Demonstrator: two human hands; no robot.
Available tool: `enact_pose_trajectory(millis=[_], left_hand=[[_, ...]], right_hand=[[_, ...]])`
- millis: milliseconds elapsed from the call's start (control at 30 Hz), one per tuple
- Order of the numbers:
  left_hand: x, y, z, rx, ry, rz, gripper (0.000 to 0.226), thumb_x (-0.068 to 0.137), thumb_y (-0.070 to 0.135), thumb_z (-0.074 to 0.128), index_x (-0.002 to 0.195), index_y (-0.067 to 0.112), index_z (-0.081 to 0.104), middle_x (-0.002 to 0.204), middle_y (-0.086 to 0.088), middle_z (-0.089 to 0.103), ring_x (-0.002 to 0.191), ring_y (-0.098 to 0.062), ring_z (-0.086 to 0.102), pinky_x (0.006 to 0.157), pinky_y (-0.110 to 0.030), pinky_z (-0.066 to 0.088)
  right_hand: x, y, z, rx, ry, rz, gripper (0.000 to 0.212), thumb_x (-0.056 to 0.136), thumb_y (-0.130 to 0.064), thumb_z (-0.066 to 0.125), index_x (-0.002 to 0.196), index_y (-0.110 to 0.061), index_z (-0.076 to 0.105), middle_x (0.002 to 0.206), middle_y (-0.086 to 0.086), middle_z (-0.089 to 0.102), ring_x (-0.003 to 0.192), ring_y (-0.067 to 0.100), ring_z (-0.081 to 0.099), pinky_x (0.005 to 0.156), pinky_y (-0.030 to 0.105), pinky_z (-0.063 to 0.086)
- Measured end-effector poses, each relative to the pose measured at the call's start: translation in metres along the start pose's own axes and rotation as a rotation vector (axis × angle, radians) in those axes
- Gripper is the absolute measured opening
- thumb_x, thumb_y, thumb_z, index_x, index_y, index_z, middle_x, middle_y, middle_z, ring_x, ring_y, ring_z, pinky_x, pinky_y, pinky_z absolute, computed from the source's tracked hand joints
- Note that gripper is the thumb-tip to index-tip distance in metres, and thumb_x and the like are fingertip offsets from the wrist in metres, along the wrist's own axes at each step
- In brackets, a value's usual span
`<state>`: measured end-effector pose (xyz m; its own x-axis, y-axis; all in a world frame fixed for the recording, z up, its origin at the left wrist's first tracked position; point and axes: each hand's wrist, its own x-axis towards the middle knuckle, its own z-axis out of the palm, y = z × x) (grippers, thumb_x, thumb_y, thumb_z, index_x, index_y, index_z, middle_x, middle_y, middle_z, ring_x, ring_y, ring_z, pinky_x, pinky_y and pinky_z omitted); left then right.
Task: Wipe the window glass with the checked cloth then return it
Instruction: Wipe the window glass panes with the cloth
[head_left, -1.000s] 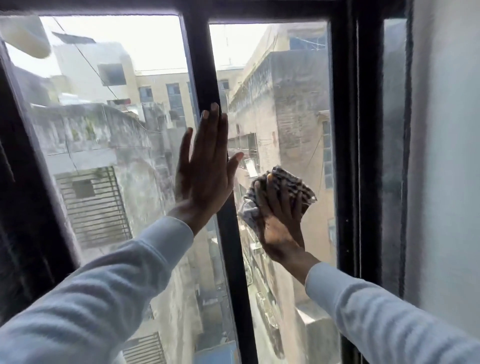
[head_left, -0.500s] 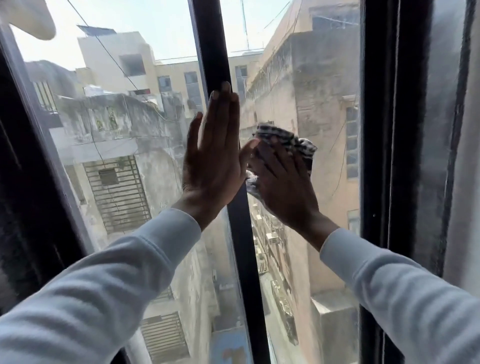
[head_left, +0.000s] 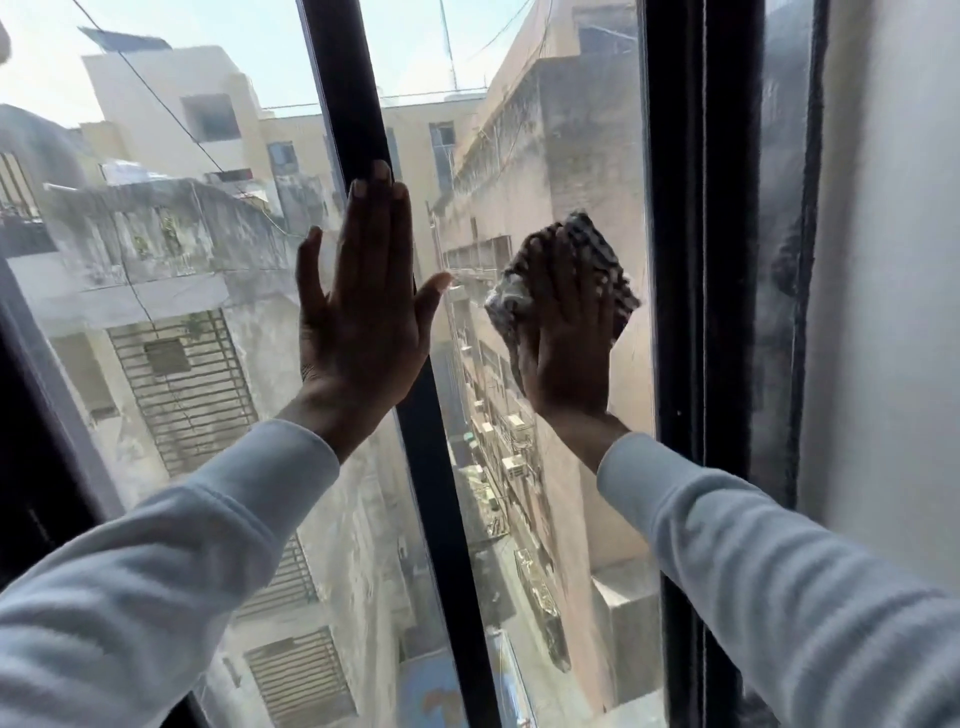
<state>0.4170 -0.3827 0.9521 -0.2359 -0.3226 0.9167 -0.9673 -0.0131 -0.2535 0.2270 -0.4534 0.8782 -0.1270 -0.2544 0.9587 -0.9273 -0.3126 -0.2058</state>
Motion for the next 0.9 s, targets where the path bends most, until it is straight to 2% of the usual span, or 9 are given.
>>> enact_pose_trajectory(millis=[100,200,267,433,533,633,767,833,900], left_hand=[[0.0,0.0,-0.002,0.01,-0.007,0.0,0.076,0.118,0.054,0.017,0.177,0.011,-0.004,0.187,-0.008,-0.006,0.175,-0.021,0.001,0.133,-0.047,-0.006],[-0.003,0.003,-0.003,0.017,0.009,-0.018,0.075,0.119,0.053,0.017,0.177,0.01,-0.004,0.187,-0.008,-0.005,0.175,-0.021,0.002,0.136,-0.049,-0.003],[-0.004,0.006,-0.004,0.012,-0.001,-0.032,0.075,0.119,0.053,0.017,0.177,0.012,-0.006,0.187,-0.006,-0.006,0.175,-0.02,0.001,0.136,-0.05,-0.007],[-0.005,0.004,-0.012,-0.037,-0.064,-0.026,0.073,0.118,0.053,0.013,0.177,0.017,-0.012,0.187,-0.001,-0.013,0.174,-0.017,-0.006,0.125,-0.047,-0.01],[-0.006,-0.001,-0.02,-0.073,-0.095,-0.004,0.071,0.119,0.049,0.017,0.177,0.018,-0.011,0.187,0.001,-0.014,0.174,-0.015,-0.007,0.134,-0.048,-0.006],[-0.004,-0.004,-0.027,-0.218,-0.134,-0.015,0.071,0.117,0.032,0.031,0.178,0.019,-0.005,0.187,0.003,-0.01,0.174,-0.012,-0.003,0.138,-0.053,0.011],[-0.013,-0.001,-0.035,-0.433,-0.151,-0.05,0.085,0.104,0.011,0.045,0.178,0.017,0.004,0.188,0.001,-0.003,0.174,-0.013,0.004,0.134,-0.043,0.017],[-0.033,0.003,-0.034,-0.577,-0.144,-0.068,0.08,0.104,0.005,0.047,0.177,0.015,0.016,0.187,-0.002,0.009,0.173,-0.018,0.013,0.133,-0.041,0.024],[-0.065,0.014,-0.029,-0.761,-0.128,-0.114,0.063,0.106,0.003,0.051,0.168,0.014,0.041,0.177,-0.004,0.036,0.161,-0.027,0.038,0.126,-0.042,0.041]], right_hand=[[-0.066,-0.026,0.001,0.098,-0.332,0.057,0.069,0.111,-0.057,0.038,0.172,-0.029,0.022,0.18,0.003,0.022,0.167,0.035,0.023,0.135,0.041,0.006],[-0.04,-0.021,0.003,-0.069,-0.179,-0.395,0.065,0.113,-0.058,0.023,0.171,-0.03,0.027,0.182,0.001,0.018,0.168,0.034,0.022,0.134,0.064,0.015],[0.003,-0.009,0.002,-0.103,-0.047,-0.456,0.061,0.115,-0.053,0.025,0.169,-0.027,0.034,0.179,0.005,0.03,0.164,0.035,0.032,0.13,0.065,0.027],[0.019,0.015,-0.004,0.077,0.129,-0.2,0.046,0.118,-0.031,0.04,0.161,-0.019,0.051,0.168,0.007,0.049,0.158,0.029,0.044,0.129,0.053,0.039],[-0.02,-0.006,-0.006,0.063,0.165,0.06,0.044,0.113,-0.026,0.052,0.156,-0.023,0.058,0.155,0.007,0.065,0.134,0.029,0.07,0.099,0.047,0.065],[-0.06,-0.028,-0.012,0.007,0.051,0.086,0.048,0.103,-0.02,0.069,0.15,-0.026,0.064,0.135,0.009,0.079,0.096,0.031,0.082,0.064,0.04,0.066],[-0.107,-0.024,-0.034,0.023,-0.242,-0.235,0.043,0.101,-0.034,0.076,0.143,-0.029,0.071,0.147,-0.004,0.071,0.109,0.022,0.082,0.075,0.038,0.07],[-0.133,-0.024,-0.048,0.196,-0.391,-0.055,0.041,0.101,-0.029,0.077,0.141,-0.037,0.072,0.144,-0.007,0.073,0.118,0.022,0.079,0.087,0.037,0.069],[-0.144,-0.029,-0.065,0.522,-0.442,0.454,0.033,0.104,-0.026,0.072,0.132,-0.044,0.076,0.12,-0.002,0.084,0.113,0.034,0.079,0.085,0.039,0.069]])
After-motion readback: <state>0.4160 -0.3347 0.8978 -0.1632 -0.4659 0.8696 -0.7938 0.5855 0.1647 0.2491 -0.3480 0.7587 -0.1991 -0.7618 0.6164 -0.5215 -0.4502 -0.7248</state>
